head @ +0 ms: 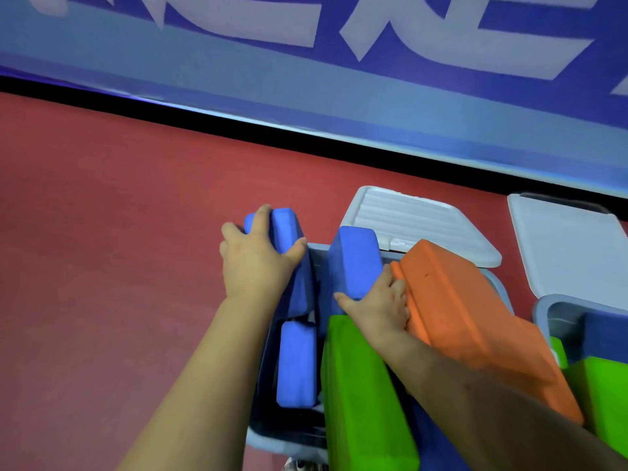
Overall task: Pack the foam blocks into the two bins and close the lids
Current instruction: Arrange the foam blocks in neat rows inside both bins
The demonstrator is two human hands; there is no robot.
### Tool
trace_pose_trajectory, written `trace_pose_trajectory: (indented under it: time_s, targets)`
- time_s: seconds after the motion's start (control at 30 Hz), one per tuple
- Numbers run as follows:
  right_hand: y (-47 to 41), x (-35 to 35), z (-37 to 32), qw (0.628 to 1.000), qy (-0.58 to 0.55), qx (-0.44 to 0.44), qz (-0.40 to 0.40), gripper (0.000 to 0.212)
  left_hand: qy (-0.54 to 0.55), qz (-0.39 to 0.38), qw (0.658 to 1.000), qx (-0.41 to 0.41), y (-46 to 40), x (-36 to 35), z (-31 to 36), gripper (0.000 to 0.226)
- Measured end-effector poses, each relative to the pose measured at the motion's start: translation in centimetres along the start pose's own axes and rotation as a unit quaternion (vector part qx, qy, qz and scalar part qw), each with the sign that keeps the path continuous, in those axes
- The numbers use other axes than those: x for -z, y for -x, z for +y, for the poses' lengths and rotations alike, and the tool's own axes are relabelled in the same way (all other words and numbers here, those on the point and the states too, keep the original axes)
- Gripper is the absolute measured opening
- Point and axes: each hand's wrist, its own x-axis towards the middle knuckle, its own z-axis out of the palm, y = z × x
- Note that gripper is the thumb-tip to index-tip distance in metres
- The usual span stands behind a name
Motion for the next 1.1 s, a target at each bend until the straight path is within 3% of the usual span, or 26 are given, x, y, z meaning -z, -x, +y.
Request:
trace_pose_trajectory:
  time_s: [0.3, 0.53, 0.83, 1.1]
  targets:
    - [0.2, -0.6, 0.2, 1.0, -0.013, 0.013, 0.015, 0.11, 0.001, -0.023, 0.999, 0.028, -0.4, -0.3, -0.3, 0.073]
    - [0.4, -1.1, 0.2, 0.999, -0.031, 0.017, 0.02, 0.11, 0.027, -0.01, 1.0, -0.011, -0.6, -1.0, -0.4, 0.068]
    - [-0.1, -0.6, 0.8, 0.997, -0.06, 0.039, 0.019, 0.11, -0.002, -0.027, 1.0, -0.003, -1.3, -1.5, 0.3, 0.069]
    - [-0.7, -0.4, 1.8, 0.986, -0.156, 0.064, -0.02, 0.104, 0.051, -0.003, 0.999, 0.016, -1.8, -0.6, -1.3, 0.064]
